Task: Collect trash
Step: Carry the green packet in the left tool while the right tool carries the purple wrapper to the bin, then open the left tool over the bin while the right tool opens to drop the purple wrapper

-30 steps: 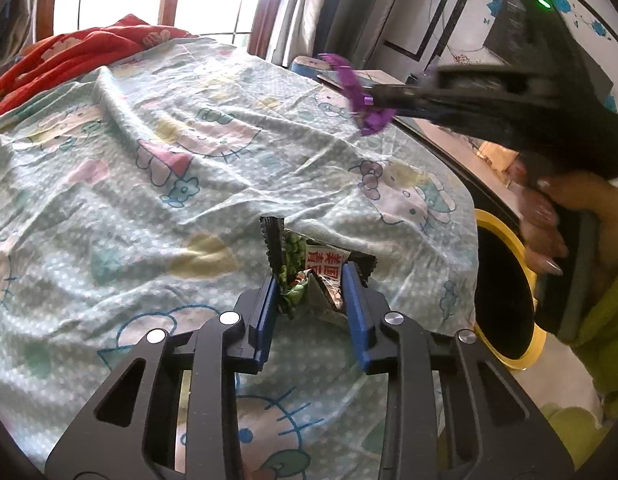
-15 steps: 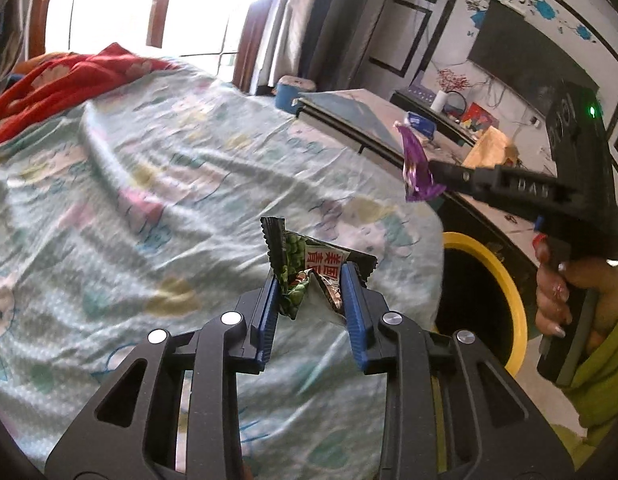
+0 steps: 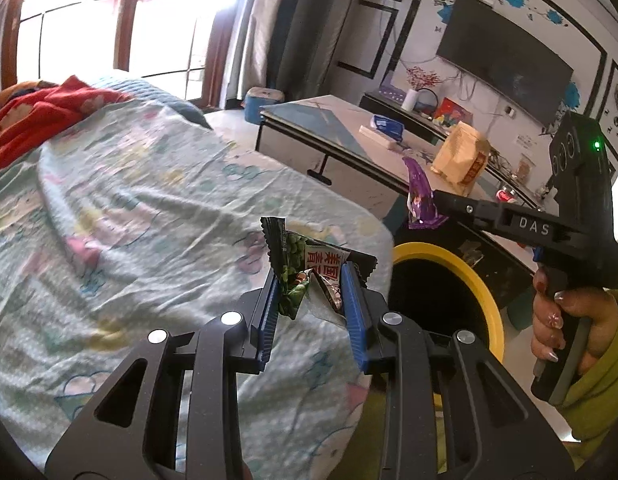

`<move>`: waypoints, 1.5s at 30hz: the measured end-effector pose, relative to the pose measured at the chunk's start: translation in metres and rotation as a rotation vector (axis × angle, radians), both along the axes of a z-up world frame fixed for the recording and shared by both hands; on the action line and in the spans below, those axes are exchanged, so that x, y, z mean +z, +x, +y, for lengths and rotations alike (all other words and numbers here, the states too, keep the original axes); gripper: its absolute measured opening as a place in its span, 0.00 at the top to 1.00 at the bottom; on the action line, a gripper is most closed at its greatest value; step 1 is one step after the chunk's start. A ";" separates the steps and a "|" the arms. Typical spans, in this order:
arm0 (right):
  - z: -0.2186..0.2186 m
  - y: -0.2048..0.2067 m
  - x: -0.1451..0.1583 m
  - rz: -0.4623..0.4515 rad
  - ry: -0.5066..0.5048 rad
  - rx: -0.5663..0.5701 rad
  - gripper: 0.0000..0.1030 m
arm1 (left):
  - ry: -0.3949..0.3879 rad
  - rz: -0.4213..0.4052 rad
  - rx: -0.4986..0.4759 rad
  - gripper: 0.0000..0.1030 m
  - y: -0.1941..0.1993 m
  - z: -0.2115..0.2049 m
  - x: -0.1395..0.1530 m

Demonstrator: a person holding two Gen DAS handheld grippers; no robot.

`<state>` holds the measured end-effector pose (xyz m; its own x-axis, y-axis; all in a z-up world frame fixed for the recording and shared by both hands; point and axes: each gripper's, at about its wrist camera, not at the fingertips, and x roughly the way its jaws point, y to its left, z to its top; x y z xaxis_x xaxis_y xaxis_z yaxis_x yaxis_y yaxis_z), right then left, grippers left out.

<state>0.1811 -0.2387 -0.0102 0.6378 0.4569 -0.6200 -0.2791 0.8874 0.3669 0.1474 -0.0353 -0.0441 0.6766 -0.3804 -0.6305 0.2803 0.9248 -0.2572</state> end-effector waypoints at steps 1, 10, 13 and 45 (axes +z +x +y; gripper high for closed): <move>-0.005 -0.002 0.001 -0.003 0.001 -0.009 0.90 | 0.001 -0.003 -0.005 0.77 0.000 -0.003 0.001; -0.045 -0.014 0.005 -0.022 0.003 -0.080 0.90 | 0.014 -0.026 -0.056 0.77 0.006 -0.033 0.007; -0.058 -0.019 0.005 -0.025 0.001 -0.102 0.90 | 0.015 -0.033 -0.076 0.77 0.008 -0.043 0.008; -0.144 -0.074 -0.040 0.049 -0.049 -0.189 0.88 | 0.050 -0.077 -0.266 0.76 0.009 -0.164 0.004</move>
